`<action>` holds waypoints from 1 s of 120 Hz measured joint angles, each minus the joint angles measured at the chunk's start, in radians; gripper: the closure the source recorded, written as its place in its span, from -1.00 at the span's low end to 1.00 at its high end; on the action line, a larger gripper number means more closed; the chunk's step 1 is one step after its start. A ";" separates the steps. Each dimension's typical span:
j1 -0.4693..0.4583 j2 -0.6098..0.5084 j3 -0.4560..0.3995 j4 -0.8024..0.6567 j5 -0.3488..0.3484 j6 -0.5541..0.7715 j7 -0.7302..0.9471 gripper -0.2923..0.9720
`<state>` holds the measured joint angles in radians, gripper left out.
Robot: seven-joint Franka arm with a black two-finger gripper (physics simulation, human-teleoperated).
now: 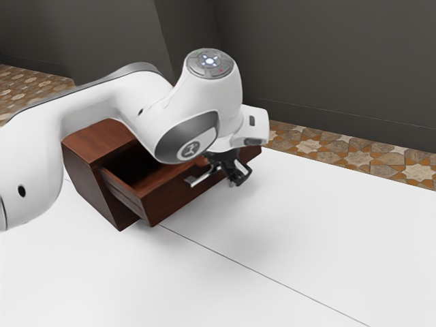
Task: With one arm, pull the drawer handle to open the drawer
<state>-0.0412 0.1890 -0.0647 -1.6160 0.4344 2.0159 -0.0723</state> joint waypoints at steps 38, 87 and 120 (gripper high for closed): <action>-0.014 -0.007 0.001 0.000 0.001 -0.001 -0.015 0.16; -0.027 -0.012 0.001 0.004 0.012 -0.002 -0.025 -0.12; -0.074 -0.045 -0.002 0.018 0.038 -0.009 -0.029 -0.26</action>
<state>-0.1155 0.1437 -0.0663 -1.5979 0.4726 2.0066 -0.1012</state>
